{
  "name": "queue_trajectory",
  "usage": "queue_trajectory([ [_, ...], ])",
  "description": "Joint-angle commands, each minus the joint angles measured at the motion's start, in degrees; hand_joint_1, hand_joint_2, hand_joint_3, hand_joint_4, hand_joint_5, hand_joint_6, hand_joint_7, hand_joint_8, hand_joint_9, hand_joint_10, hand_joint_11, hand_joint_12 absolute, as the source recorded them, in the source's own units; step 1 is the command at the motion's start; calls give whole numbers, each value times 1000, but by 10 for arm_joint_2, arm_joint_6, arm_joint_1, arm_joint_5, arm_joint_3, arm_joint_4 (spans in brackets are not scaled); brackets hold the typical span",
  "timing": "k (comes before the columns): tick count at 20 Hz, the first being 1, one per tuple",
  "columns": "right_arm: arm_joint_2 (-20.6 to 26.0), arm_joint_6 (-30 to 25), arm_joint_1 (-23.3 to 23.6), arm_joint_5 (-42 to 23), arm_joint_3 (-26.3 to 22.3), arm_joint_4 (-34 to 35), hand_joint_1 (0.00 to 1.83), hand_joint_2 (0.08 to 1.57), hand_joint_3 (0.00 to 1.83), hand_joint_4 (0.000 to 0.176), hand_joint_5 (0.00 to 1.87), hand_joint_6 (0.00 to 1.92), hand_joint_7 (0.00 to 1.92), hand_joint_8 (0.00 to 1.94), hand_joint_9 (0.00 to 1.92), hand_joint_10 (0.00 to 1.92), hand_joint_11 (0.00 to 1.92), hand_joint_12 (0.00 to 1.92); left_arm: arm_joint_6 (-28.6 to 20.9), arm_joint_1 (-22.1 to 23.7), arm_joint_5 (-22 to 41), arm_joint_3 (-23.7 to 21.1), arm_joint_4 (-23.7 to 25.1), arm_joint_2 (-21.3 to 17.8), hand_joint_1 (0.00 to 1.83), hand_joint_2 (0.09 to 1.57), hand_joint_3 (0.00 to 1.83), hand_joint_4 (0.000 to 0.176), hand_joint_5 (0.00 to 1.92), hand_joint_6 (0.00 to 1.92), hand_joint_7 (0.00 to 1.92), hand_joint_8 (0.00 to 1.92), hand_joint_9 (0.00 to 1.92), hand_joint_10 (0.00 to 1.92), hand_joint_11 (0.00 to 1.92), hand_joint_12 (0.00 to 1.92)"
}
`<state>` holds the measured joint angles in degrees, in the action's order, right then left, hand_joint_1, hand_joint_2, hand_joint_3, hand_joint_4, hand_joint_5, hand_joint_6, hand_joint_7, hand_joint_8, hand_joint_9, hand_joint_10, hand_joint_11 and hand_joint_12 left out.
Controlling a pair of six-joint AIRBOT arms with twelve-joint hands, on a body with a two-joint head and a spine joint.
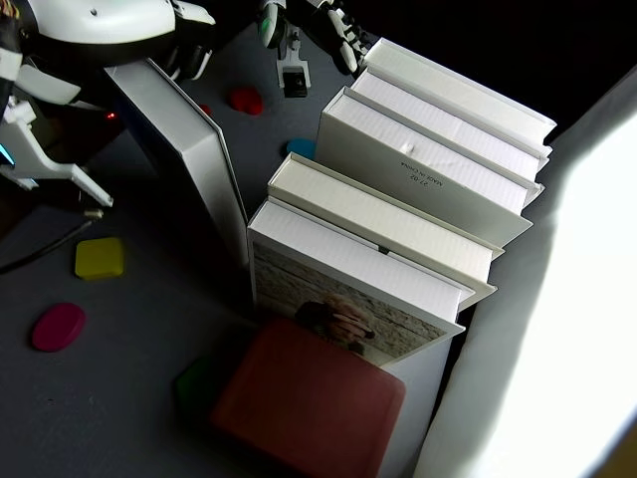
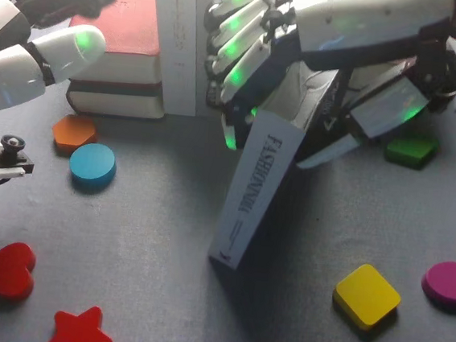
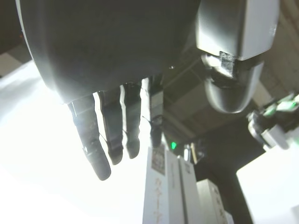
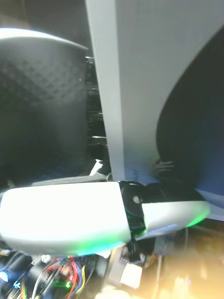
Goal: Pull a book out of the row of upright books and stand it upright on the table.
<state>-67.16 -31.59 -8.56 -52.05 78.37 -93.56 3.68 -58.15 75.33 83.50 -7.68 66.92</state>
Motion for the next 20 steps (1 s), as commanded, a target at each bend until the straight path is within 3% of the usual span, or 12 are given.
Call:
queue_trajectory([
  [1,-5,4,-3,5,6,39,1196,1240,8,0,857,1056,662,1714,442,1921,219,1921,-6,4,69,4,-17,1,317,1347,0,90,208,7,51,6,19,3,0,442],
  [2,-9,4,-9,5,17,53,1196,1240,8,0,857,1056,662,1714,442,1921,219,1921,-9,4,69,8,-19,3,368,1350,0,112,238,15,30,3,3,0,0,362],
  [4,-11,5,-19,5,29,73,1196,1241,8,0,857,1056,662,1714,442,1921,219,1921,-9,4,67,12,-21,7,462,1374,3,18,223,4,83,8,55,12,0,405],
  [5,-12,5,-24,5,35,84,1196,1241,8,0,857,1056,662,1714,442,1921,219,1921,-10,4,66,16,-22,10,472,1377,1,0,231,4,91,4,54,7,0,358],
  [10,-11,23,-55,-5,57,157,1196,1241,7,0,857,1056,662,1714,442,1921,219,1921,-15,4,58,31,-24,24,463,1390,0,13,367,21,185,9,140,19,0,572],
  [12,-10,35,-58,-8,62,183,1196,1241,7,0,857,1056,662,1714,442,1921,219,1921,-15,4,55,34,-24,26,419,1371,0,44,311,3,157,1,126,6,0,606],
  [13,-8,43,-59,-8,64,197,1196,1241,7,0,857,1056,662,1714,442,1921,219,1921,-16,4,54,36,-24,28,433,1375,0,0,255,7,150,1,138,9,0,728],
  [16,-8,50,-68,-8,79,238,1196,1241,7,0,857,1056,662,1714,442,1921,219,1921,-18,7,52,39,-22,31,483,1353,0,0,205,0,90,0,72,6,0,571],
  [17,-9,50,-72,-9,83,250,284,989,0,13,171,387,132,501,88,615,43,1248,-18,8,52,39,-20,32,507,1346,0,0,203,1,83,0,71,5,0,648],
  [18,-10,50,-75,-11,87,258,91,949,0,26,33,77,26,103,44,140,8,809,-19,9,52,39,-19,32,516,1345,0,0,213,3,114,4,91,10,0,726],
  [19,-11,50,-77,-13,88,264,17,942,0,21,6,15,4,20,8,27,1,221,-19,9,52,39,-19,33,527,1347,0,0,220,4,132,5,107,12,0,809],
  [20,-12,49,-78,-13,90,269,3,949,0,18,0,2,0,3,1,5,0,43,-20,9,52,39,-19,33,537,1346,0,0,218,2,134,2,109,10,0,849],
])
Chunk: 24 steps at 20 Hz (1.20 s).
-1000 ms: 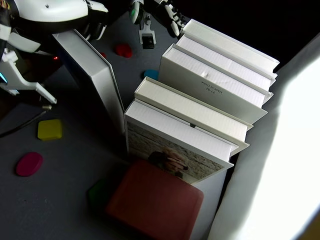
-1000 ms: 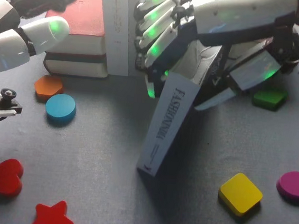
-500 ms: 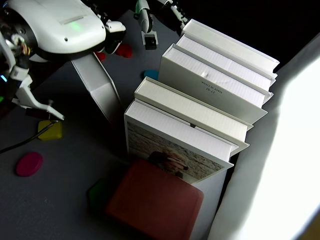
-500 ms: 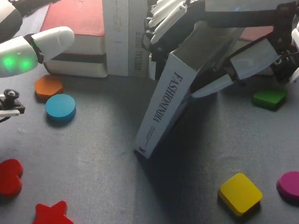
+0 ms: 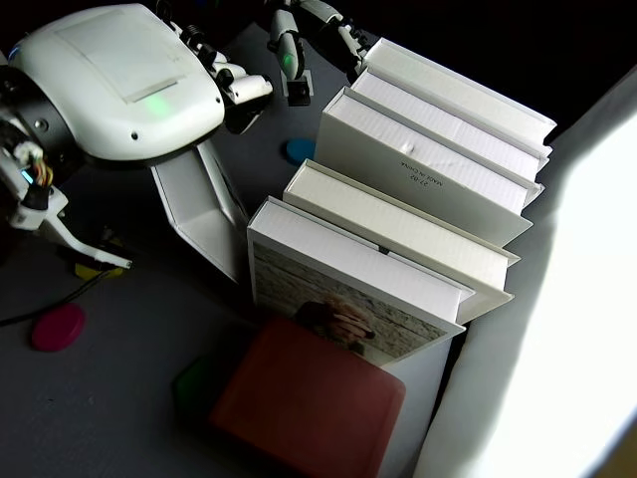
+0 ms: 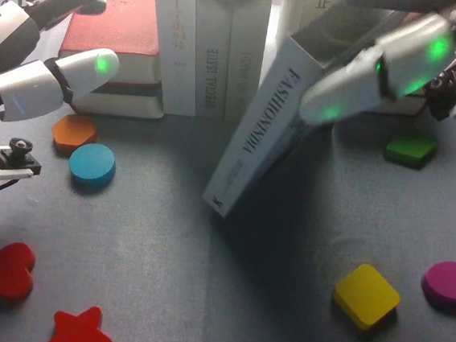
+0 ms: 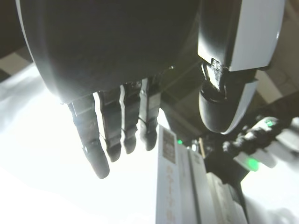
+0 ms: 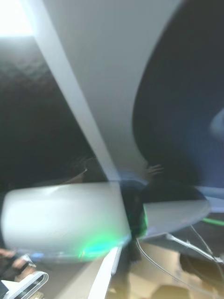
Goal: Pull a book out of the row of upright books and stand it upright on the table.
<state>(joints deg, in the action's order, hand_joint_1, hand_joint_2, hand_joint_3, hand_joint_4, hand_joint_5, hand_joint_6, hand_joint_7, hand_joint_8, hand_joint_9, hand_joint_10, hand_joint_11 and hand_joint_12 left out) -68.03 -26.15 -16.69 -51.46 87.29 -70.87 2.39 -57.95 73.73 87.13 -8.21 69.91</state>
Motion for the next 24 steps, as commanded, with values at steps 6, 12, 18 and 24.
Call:
queue_trajectory([
  [6,0,-11,1,-40,0,56,180,947,0,13,0,0,0,0,0,0,0,0,-9,7,68,2,-13,4,597,1346,2,0,202,7,126,6,88,18,0,716],
  [12,30,49,7,-53,-16,130,195,836,0,54,0,0,0,0,0,0,0,0,-9,7,69,2,-13,5,498,1357,0,37,316,4,146,4,44,9,0,296],
  [18,95,117,8,-75,-55,216,85,813,0,57,0,0,0,0,0,0,0,0,-12,6,80,-4,-12,1,518,1368,0,28,304,0,147,0,50,3,0,486],
  [24,184,177,-30,-65,-116,280,117,867,0,13,7,3,0,0,0,0,0,0,2,-1,118,-31,-18,-21,420,1372,1,47,270,4,118,5,33,9,0,220],
])
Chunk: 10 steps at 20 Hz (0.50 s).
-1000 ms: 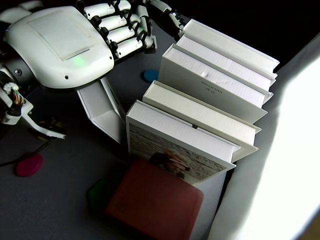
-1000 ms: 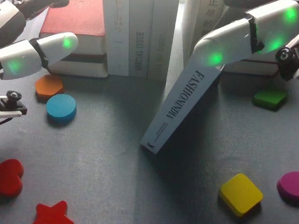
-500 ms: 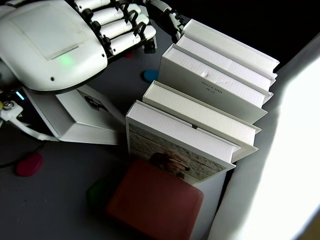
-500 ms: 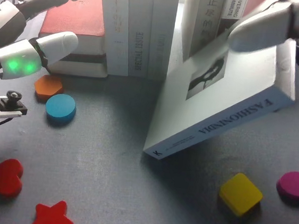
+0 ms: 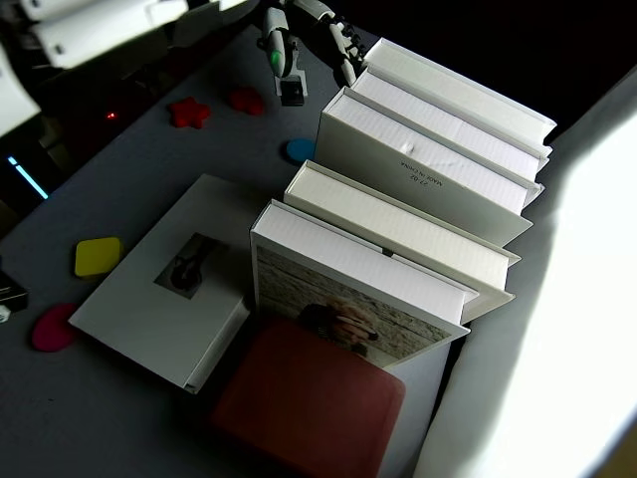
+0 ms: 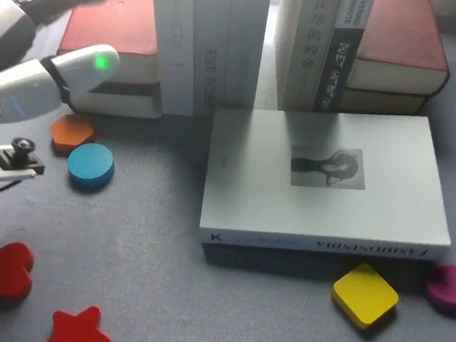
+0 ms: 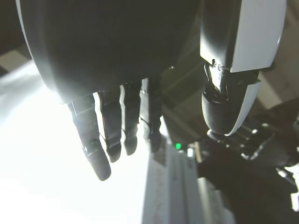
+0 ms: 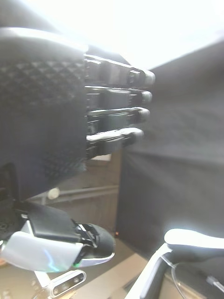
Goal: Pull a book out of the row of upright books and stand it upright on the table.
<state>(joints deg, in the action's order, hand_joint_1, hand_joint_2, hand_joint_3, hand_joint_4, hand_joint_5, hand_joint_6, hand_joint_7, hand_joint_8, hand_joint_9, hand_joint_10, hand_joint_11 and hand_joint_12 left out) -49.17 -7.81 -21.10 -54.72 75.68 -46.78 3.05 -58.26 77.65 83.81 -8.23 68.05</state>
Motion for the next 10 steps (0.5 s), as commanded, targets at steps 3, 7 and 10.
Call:
queue_trajectory([
  [3,15,35,-40,-47,-13,112,138,892,0,7,0,0,0,0,0,0,0,0,6,-2,104,-14,-23,-15,432,1368,0,34,278,2,129,2,41,3,0,409],
  [7,26,81,-119,-88,-23,214,33,936,0,0,0,0,0,0,0,0,0,0,20,-12,143,-35,-36,-29,530,1372,1,0,290,1,163,1,118,15,0,828],
  [10,28,109,-171,-125,-30,276,52,976,18,0,0,0,0,0,23,10,1,1,29,-19,168,-46,-45,-36,530,1377,0,2,257,0,196,0,160,19,0,964],
])
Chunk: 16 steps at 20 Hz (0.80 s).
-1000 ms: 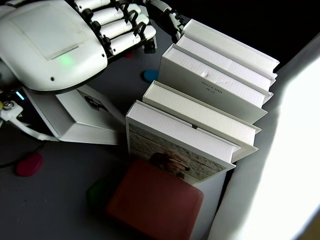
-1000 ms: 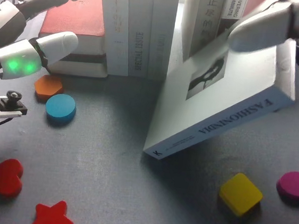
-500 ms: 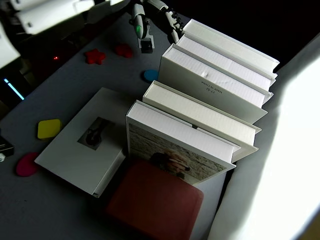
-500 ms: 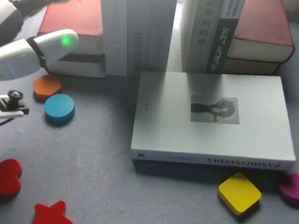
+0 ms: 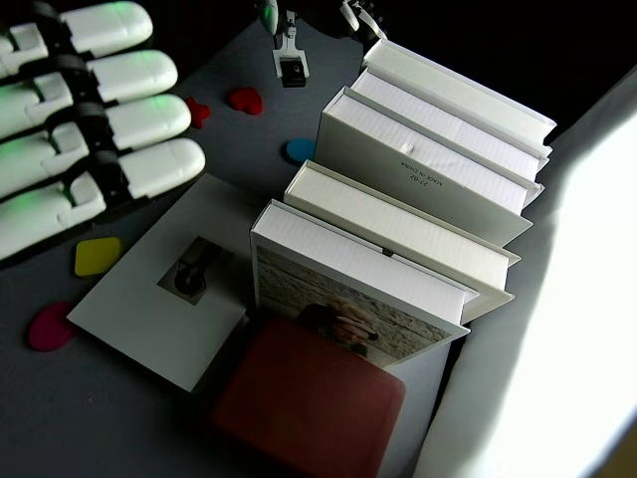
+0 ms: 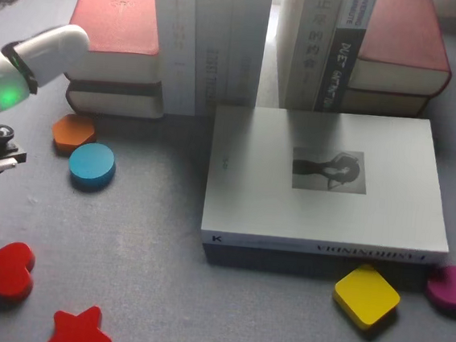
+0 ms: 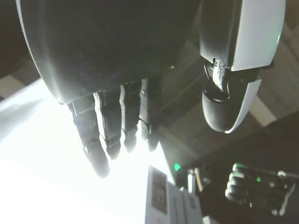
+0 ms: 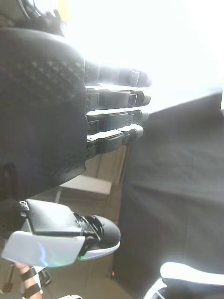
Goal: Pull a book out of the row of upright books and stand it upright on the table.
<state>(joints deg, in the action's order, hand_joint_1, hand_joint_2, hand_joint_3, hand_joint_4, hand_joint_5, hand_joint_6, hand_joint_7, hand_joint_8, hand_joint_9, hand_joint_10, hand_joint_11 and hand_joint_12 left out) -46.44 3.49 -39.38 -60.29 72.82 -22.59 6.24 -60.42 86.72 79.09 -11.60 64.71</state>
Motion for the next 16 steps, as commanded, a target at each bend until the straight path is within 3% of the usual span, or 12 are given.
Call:
queue_trajectory([
  [1,1,7,-4,-80,-4,54,17,1013,34,0,0,0,0,0,33,14,25,12,2,0,85,-4,-13,-6,467,1351,0,10,253,0,222,5,202,26,0,1035],
  [2,0,18,-21,-93,-8,74,15,1050,46,0,0,0,0,0,57,24,55,30,5,-2,92,-9,-14,-9,543,1350,0,4,221,1,128,1,118,9,0,835],
  [3,-2,28,-37,-103,-11,91,159,1094,58,0,0,0,0,0,67,27,42,30,7,-3,98,-12,-16,-11,567,1343,0,0,175,0,47,0,56,6,0,711],
  [4,-6,40,-58,-121,-15,115,268,1124,18,0,0,0,0,0,89,26,8,229,9,-5,104,-14,-19,-12,516,1355,1,0,115,0,24,1,22,2,0,564],
  [5,-10,45,-80,-138,-16,137,319,1127,8,0,0,0,0,0,82,21,1,274,9,-7,111,-16,-23,-12,504,1362,2,2,81,7,8,5,4,0,0,417],
  [6,-14,46,-96,-152,-16,152,306,1130,4,0,0,0,0,0,88,20,0,314,10,-7,115,-17,-25,-11,530,1370,3,24,66,4,2,3,0,0,0,389],
  [7,-17,46,-118,-167,-17,170,250,1140,4,0,0,0,0,0,131,32,0,457,10,-8,118,-18,-26,-11,520,1378,2,37,46,9,0,0,0,0,0,225],
  [9,-25,54,-145,-192,-23,200,100,1207,14,0,0,0,0,0,108,14,0,329,12,-8,121,-20,-26,-11,452,1370,0,42,36,3,0,0,0,0,0,48],
  [10,-25,63,-162,-207,-29,217,84,1222,10,0,0,0,0,0,112,13,0,364,12,-8,122,-21,-26,-11,438,1363,0,25,42,5,0,0,0,0,0,21],
  [13,-23,78,-203,-251,-43,258,98,1219,2,0,0,0,0,0,81,4,0,484,12,-8,124,-24,-23,-13,365,1385,0,21,38,1,8,0,0,0,3,83],
  [15,-21,84,-226,-280,-52,281,160,1212,0,0,0,0,0,0,86,4,0,470,12,-9,125,-26,-21,-16,330,1388,0,23,48,2,20,1,1,0,0,5],
  [16,-19,90,-236,-294,-57,291,173,1205,0,0,0,0,0,0,83,2,0,433,12,-9,125,-27,-20,-16,328,1383,0,38,47,1,12,0,0,0,0,0],
])
